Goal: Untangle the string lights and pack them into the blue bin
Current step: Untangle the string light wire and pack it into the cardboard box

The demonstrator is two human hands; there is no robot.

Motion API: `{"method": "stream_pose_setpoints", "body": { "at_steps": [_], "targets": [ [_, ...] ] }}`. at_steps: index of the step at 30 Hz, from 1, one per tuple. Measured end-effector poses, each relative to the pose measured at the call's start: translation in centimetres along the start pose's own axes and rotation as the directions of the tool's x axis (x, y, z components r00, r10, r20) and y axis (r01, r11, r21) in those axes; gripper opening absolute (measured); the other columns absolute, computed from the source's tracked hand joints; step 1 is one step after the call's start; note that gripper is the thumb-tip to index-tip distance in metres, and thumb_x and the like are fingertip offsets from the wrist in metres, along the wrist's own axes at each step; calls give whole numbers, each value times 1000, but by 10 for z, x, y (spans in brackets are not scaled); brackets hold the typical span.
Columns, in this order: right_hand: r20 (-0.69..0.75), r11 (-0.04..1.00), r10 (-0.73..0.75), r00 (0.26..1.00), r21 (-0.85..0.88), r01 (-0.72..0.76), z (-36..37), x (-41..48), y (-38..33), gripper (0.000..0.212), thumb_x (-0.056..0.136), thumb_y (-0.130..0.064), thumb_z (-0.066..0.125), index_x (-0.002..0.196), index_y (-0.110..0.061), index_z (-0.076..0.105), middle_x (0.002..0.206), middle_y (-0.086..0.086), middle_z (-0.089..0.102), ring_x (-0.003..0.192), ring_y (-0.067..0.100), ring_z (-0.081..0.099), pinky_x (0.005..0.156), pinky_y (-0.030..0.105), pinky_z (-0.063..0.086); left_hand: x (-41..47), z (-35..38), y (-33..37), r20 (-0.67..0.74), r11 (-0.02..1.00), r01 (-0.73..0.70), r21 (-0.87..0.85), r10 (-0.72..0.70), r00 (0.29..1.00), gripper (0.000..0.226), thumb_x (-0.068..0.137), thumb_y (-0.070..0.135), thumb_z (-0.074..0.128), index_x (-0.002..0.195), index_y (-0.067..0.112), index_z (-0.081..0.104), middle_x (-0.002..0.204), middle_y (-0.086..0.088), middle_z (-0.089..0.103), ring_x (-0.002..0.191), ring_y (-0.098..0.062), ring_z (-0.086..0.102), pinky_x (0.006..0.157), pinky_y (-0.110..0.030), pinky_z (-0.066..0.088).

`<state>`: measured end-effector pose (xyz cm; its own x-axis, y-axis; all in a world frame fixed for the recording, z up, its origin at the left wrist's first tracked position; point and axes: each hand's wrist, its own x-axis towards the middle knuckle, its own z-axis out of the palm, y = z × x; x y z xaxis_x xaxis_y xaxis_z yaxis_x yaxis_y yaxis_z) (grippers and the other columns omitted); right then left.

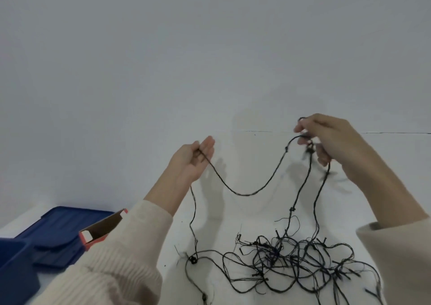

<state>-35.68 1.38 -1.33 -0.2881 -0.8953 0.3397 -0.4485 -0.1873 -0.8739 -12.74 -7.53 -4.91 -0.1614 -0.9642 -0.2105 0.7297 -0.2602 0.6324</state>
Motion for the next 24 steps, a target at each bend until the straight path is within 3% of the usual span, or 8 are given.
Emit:
{"method": "stream_pose_setpoints", "body": {
  "at_steps": [3, 6, 9, 13, 18, 21, 23, 24],
  "targets": [
    [48, 982, -40, 998, -181, 49, 14, -4, -6, 25, 95, -31, 44, 82, -22, 64, 89, -5, 62, 38, 17, 41, 51, 26, 40, -17, 26, -9, 218, 954, -61, 294, -5, 976, 16, 98, 13, 41, 95, 13, 58, 102, -7, 65, 95, -19, 59, 88, -29, 47],
    [199, 973, 11, 980, 224, -57, 29, -6, -17, 25, 97, -30, 44, 82, -18, 60, 101, 13, 67, 36, 15, 39, 48, 27, 42, -29, 48, -13, 399, 767, -239, 595, -24, 916, 27, 97, 26, 40, 108, 18, 63, 108, -1, 60, 102, -15, 50, 93, -30, 41],
    [380, 819, 2, 925, 531, -220, 38, -5, -25, 21, 95, -31, 47, 87, -17, 59, 99, 17, 67, 39, 16, 39, 47, 26, 44, -37, 61, -14, 458, 442, -416, 794, 15, 889, 33, 90, 28, 45, 115, 16, 63, 121, 4, 60, 119, -13, 47, 92, -32, 37],
    [456, 778, -24, 890, 567, -270, 42, -1, -33, 18, 93, -29, 50, 83, -18, 60, 80, 8, 61, 39, 14, 34, 44, 23, 42, -48, 66, -4, 524, 40, -536, 843, 161, 836, 31, 88, 32, 49, 114, 23, 62, 112, 6, 63, 107, -15, 53, 81, -25, 38],
    [460, 802, -24, 887, 539, -258, 36, 4, -35, 16, 92, -31, 51, 85, -18, 59, 63, 0, 48, 38, 11, 26, 40, 20, 35, -53, 61, 3, 528, -161, -503, 849, 303, 793, 37, 94, 44, 38, 126, 38, 55, 83, 2, 65, 69, -8, 62, 64, -26, 43],
    [426, 766, -20, 905, 588, -260, 28, 6, -34, 16, 92, -29, 52, 82, -17, 59, 58, -3, 40, 37, 9, 22, 38, 19, 31, -39, 45, 5, 717, -682, -307, 663, 462, 522, 29, 90, 28, 53, 118, 29, 60, 93, -6, 61, 93, -25, 54, 63, -29, 35],
    [387, 725, -9, 922, 637, -260, 23, 7, -34, 16, 92, -28, 52, 81, -17, 58, 56, -4, 38, 36, 9, 21, 36, 19, 29, -25, 31, 3, 847, -801, -298, 519, 436, 304, 34, 68, -8, 63, 95, 12, 61, 90, -11, 52, 79, -27, 45, 50, -28, 28],
    [357, 700, 4, 934, 667, -257, 20, 8, -32, 17, 92, -27, 52, 80, -17, 58, 54, -4, 37, 35, 8, 21, 36, 19, 28, -21, 25, 2, 850, -783, -335, 524, 454, 269, 41, 58, -20, 57, 88, 7, 55, 89, -13, 49, 72, -25, 41, 44, -27, 24]
  ]
}}
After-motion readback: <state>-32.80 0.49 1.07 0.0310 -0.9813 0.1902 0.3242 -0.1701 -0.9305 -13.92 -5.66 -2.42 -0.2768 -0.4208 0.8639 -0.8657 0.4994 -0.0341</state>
